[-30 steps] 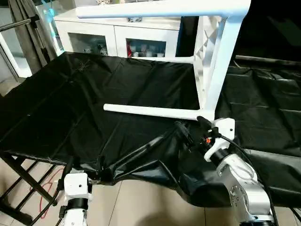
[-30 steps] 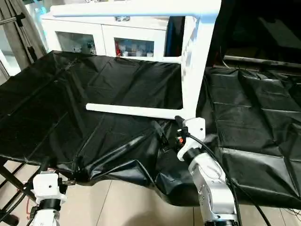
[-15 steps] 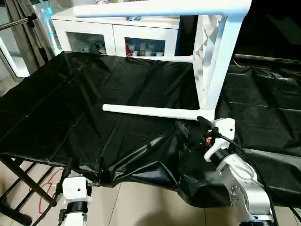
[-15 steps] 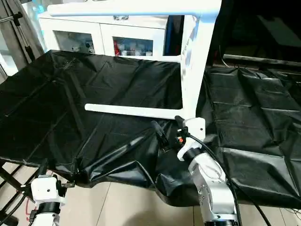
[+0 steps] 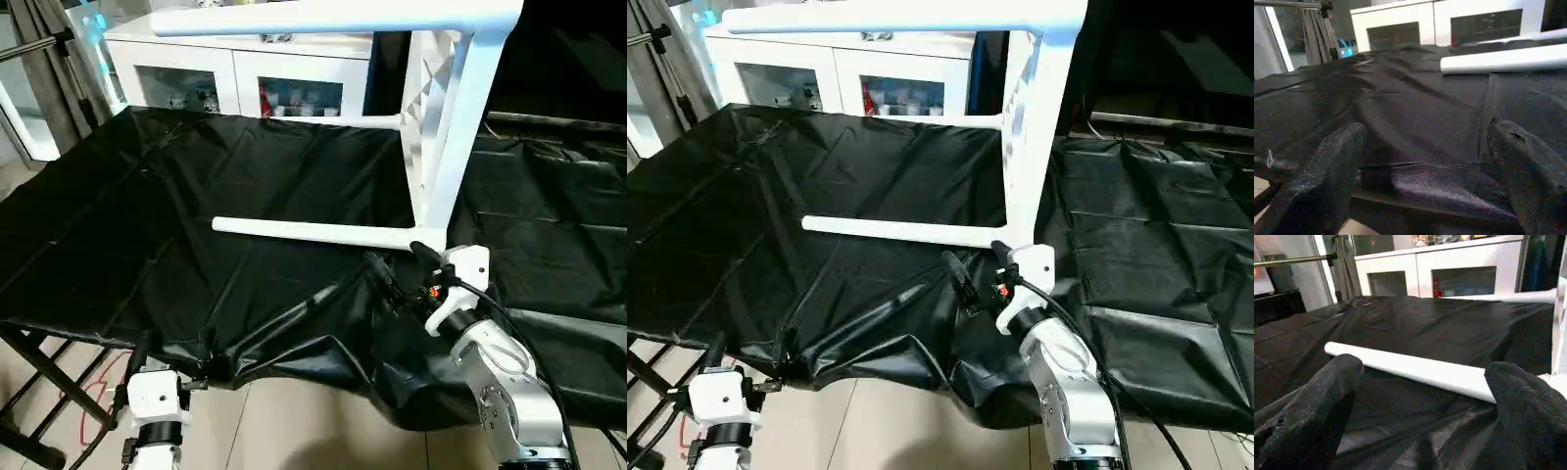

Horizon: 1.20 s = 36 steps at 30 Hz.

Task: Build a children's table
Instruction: Flip table

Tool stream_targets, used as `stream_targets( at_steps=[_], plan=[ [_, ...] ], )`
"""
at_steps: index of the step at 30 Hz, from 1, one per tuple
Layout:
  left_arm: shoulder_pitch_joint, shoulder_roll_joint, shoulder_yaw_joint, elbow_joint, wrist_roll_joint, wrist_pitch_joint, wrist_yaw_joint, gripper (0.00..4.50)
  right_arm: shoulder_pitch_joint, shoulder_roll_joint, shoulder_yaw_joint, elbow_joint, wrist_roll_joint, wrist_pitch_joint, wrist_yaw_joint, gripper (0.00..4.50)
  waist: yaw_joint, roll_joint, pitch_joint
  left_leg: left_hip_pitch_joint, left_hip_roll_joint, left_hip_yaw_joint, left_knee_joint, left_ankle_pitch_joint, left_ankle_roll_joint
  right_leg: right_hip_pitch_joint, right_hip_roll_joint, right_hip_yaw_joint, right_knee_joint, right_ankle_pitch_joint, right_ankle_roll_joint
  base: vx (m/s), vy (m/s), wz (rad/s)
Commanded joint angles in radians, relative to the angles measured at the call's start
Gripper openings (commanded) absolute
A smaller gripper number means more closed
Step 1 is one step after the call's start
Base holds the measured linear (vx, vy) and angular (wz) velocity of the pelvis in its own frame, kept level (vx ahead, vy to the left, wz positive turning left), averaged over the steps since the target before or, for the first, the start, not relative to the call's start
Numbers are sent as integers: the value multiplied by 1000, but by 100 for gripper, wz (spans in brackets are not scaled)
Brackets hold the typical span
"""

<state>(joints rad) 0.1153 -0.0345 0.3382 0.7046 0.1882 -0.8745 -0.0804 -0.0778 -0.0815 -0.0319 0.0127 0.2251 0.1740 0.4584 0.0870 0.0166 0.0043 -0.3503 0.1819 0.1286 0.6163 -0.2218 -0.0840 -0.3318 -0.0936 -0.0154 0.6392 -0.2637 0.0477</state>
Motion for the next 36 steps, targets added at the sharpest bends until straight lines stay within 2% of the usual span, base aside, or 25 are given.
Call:
stream_targets(
  at_steps=[1,4,6,8,10,13,22,36],
  plan=[
    [-423,130,-182,-755,-246,840,-283,444,-11,-2,-4,-9,-2,7,-3,450,-1,-7,-18,-2,33,-5,-100,-268,28,5,-37,20,-92,-67,-114,0,0,0],
    [-423,130,-182,-755,-246,840,-283,444,-11,-2,-4,-9,-2,7,-3,450,-1,-6,-19,-2,33,-5,-99,-258,30,5,-36,20,-90,-43,-118,0,0,0],
    [-342,97,-221,-731,-245,817,-283,444,18,-18,7,-80,-111,8,-126,450,-2,-6,-18,-3,32,-3,-99,-240,19,5,-33,20,-91,-36,-110,0,0,0],
    [-307,84,-239,-722,-244,806,-284,444,29,-29,14,-109,-157,10,-172,450,0,-6,-20,-1,30,-2,-98,-225,9,6,-32,20,-90,-20,-97,0,0,0],
    [-306,84,-239,-722,-244,806,-283,444,29,-30,14,-110,-158,10,-171,450,-2,-7,-20,-2,29,-3,-99,-239,13,8,-33,20,-91,-35,-86,0,0,0],
    [-307,84,-239,-721,-245,803,-282,444,30,-32,14,-112,-159,10,-170,450,-5,-8,-19,0,31,-2,-100,-257,20,6,-34,20,-95,-63,-91,0,0,0],
    [-307,86,-239,-719,-245,800,-281,444,30,-33,15,-112,-160,10,-169,450,-4,-8,-21,-1,32,0,-97,-231,32,7,-33,21,-91,-4,-106,0,0,0],
    [-307,86,-239,-719,-245,800,-281,444,30,-33,15,-112,-160,10,-169,450,-4,-8,-19,0,33,1,-99,-245,28,5,-33,22,-93,-26,-105,0,0,0]
  ],
)
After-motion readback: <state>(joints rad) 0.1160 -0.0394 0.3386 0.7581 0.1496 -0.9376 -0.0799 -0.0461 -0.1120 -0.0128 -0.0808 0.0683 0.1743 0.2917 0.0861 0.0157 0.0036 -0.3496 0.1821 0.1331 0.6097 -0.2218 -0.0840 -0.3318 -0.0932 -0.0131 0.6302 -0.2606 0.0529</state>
